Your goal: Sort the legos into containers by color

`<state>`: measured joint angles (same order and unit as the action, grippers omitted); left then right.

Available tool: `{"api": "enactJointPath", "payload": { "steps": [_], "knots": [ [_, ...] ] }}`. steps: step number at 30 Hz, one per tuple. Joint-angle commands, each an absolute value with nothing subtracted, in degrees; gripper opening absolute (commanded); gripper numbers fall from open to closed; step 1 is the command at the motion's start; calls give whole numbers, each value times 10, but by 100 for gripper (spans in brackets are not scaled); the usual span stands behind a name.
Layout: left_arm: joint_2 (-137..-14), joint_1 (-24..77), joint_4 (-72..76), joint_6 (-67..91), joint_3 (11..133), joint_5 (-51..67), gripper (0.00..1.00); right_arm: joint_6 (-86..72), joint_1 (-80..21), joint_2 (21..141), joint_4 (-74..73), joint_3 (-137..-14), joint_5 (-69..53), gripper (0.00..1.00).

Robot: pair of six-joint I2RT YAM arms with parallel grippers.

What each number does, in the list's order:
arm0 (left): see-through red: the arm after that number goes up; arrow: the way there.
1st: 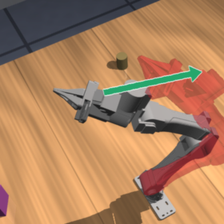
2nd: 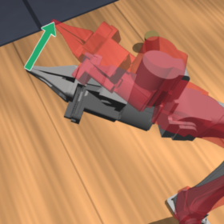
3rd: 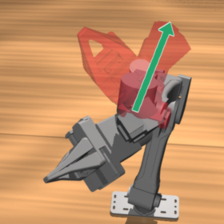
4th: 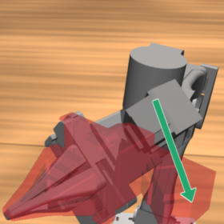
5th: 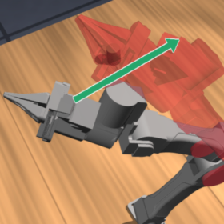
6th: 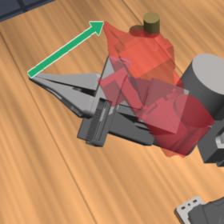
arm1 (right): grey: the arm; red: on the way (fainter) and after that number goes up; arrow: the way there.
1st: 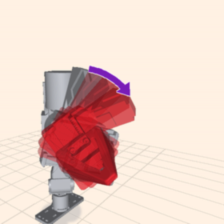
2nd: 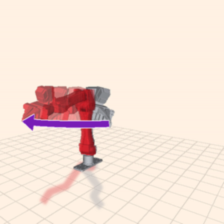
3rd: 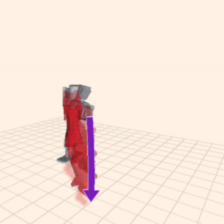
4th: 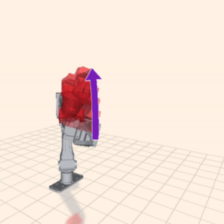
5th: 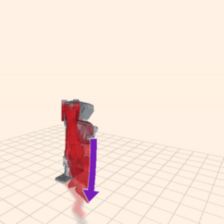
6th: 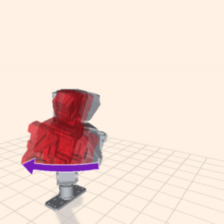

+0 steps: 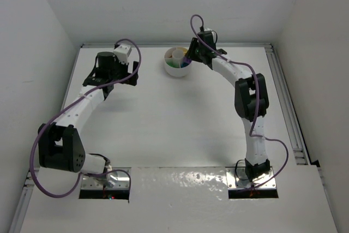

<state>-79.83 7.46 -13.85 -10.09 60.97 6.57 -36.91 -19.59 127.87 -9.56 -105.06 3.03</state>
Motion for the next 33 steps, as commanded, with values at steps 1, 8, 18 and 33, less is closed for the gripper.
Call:
{"api": "enactJointPath", "payload": {
  "steps": [1,8,18,33],
  "knots": [
    [-780,75,-103,-103,607,53,100,-390,-196,1276,-54,-1069,53,0],
    [-779,71,-99,-105,608,47,100,-375,-194,1299,-55,-1078,94,0],
    [-779,70,-102,-107,608,45,100,-347,-185,1339,-32,-1137,98,0],
    [-779,69,-98,-110,611,44,100,-299,-179,1334,15,-1170,52,0]
  ]
}}
